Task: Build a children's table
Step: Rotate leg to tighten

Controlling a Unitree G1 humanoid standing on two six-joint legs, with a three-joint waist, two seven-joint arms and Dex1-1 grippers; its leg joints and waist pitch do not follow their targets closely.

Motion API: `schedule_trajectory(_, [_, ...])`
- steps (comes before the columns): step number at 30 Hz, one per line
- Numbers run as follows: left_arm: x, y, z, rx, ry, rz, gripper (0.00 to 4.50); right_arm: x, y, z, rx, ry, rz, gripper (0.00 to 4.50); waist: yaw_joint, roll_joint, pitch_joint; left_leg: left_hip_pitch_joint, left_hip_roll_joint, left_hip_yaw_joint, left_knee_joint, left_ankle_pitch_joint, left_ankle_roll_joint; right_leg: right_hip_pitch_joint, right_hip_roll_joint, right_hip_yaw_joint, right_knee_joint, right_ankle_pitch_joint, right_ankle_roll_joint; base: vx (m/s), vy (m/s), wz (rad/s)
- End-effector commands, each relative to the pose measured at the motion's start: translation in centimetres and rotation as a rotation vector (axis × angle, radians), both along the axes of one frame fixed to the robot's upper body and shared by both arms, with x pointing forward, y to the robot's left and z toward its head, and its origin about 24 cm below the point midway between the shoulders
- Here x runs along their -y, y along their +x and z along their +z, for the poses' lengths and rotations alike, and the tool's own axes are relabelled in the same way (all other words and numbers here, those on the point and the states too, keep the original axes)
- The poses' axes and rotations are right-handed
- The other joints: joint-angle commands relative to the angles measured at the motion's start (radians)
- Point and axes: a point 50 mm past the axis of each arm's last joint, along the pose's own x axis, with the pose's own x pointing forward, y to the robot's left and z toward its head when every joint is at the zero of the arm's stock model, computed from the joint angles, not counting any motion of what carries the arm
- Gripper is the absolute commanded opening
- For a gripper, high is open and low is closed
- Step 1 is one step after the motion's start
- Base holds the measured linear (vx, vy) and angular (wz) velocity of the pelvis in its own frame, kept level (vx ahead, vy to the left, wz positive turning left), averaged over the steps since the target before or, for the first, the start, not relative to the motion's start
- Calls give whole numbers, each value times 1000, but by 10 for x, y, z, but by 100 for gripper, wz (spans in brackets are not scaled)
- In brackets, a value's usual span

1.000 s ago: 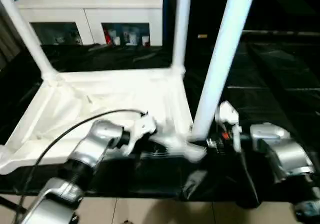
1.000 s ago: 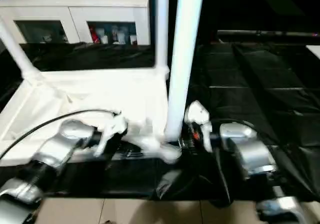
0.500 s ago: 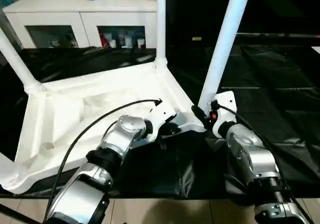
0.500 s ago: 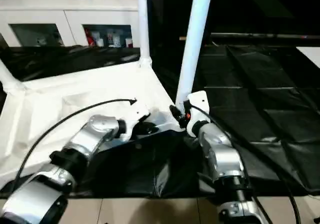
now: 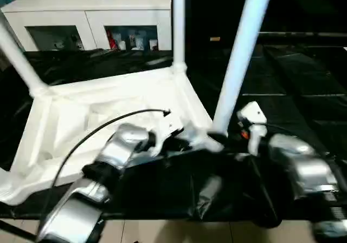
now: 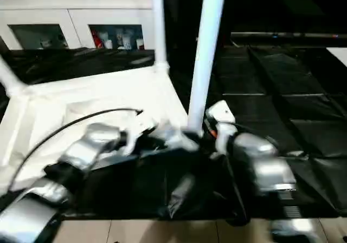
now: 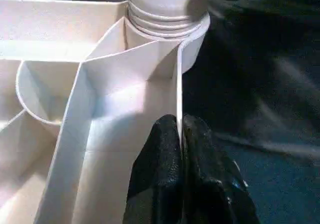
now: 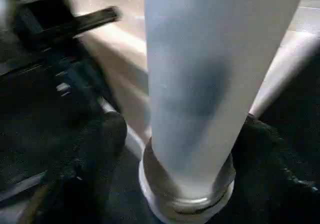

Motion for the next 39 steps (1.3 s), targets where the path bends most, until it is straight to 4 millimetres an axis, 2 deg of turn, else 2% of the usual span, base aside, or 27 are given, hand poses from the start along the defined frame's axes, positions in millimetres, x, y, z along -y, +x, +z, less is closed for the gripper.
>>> schedule_trajectory(1, [5, -10, 3, -30, -13, -121, 0, -13, -11, -2, -33, 15, 159, 349, 6, -13, -58, 9, 45, -19, -53, -199, 84, 44, -59, 37, -60, -99, -261, 0, 0, 0])
schedule_trajectory(4, [0, -16, 3, -61, -6, -161, 0, -11, -13, -1, -51, 9, 200, 349, 3, -17, -54, 12, 47, -18, -57, -222, 76, 39, -57, 38, -64, -144, -263, 0, 0, 0])
schedule_trajectory(6, [-4, -21, 3, -86, -3, -187, 0, -10, -16, -1, -77, 1, 244, 349, 6, -16, -52, 17, 50, -18, -60, -247, 63, 36, -59, 40, -67, -190, -258, 0, 0, 0])
schedule_trajectory(8, [-6, -25, 3, -102, -5, -197, 0, -10, -19, -3, -95, -23, 290, 349, 9, -16, -51, 17, 51, -19, -63, -256, 49, 35, -57, 42, -66, -199, -255, 0, 0, 0])
schedule_trajectory(9, [-7, -26, 3, -106, -5, -200, 0, -10, -20, -4, -99, -30, 313, 334, 11, -17, -52, 18, 51, -18, -62, -255, 46, 35, -58, 43, -65, -196, -255, 0, 0, 0])
schedule_trajectory(14, [-8, -27, 3, -110, -5, -197, 0, -11, -24, -6, -121, -25, 360, 294, 17, -22, -52, 16, 47, -17, -58, -228, 52, 36, -58, 43, -64, -175, -251, 0, 0, 0])
schedule_trajectory(18, [-8, -26, 2, -101, 1, -183, 0, -10, -24, -9, -120, -52, 362, 267, 19, -21, -54, 16, 47, -17, -56, -212, 54, 36, -59, 43, -62, -163, -251, 0, 0, 0])
schedule_trajectory(24, [-7, -22, 4, -77, -3, -140, 0, -9, -21, -12, -124, -31, 318, 234, 19, -26, -51, 16, 46, -18, -57, -229, 54, 36, -59, 42, -66, -205, -241, 0, 0, 0])
schedule_trajectory(26, [-7, -21, 4, -71, -5, -126, 0, -9, -22, -13, -128, -22, 315, 224, 19, -25, -50, 16, 46, -18, -58, -240, 50, 35, -59, 43, -68, -226, -238, 0, 0, 0])
schedule_trajectory(30, [5, 2, 6, 28, -27, 84, 0, -16, -18, -20, -104, 68, 157, 216, 18, -29, -46, 24, 43, -19, -60, -291, 23, 29, -62, 45, -80, -320, -212, 0, 0, 0])
schedule_trajectory(31, [7, 5, 7, 41, -27, 102, 0, -17, -17, -21, -104, 76, 131, 215, 16, -29, -46, 22, 43, -21, -62, -290, 20, 31, -62, 44, -82, -330, -205, 0, 0, 0])
schedule_trajectory(33, [11, 10, 6, 66, -13, 158, 0, -20, -14, -27, -108, 71, 45, 212, 13, -28, -48, 17, 42, -24, -64, -274, 16, 34, -60, 43, -79, -318, -187, 0, 0, 0])
schedule_trajectory(36, [19, 19, 6, 97, -12, 258, 0, -27, -10, -37, -113, 53, -96, 209, 7, -30, -50, 19, 39, -22, -62, -270, 14, 32, -61, 43, -80, -295, -189, 0, 0, 0])
schedule_trajectory(37, [25, 25, 7, 116, -23, 341, 0, -34, -7, -44, -105, 49, -211, 208, 6, -28, -50, 18, 38, -22, -61, -267, 13, 32, -60, 43, -80, -293, -188, 0, 0, 0])
schedule_trajectory(39, [30, 30, 8, 129, -33, 403, 0, -43, -3, -49, -107, 58, -321, 206, -2, -25, -52, 20, 36, -25, -63, -272, 0, 33, -61, 41, -81, -300, -184, 0, 0, 0])
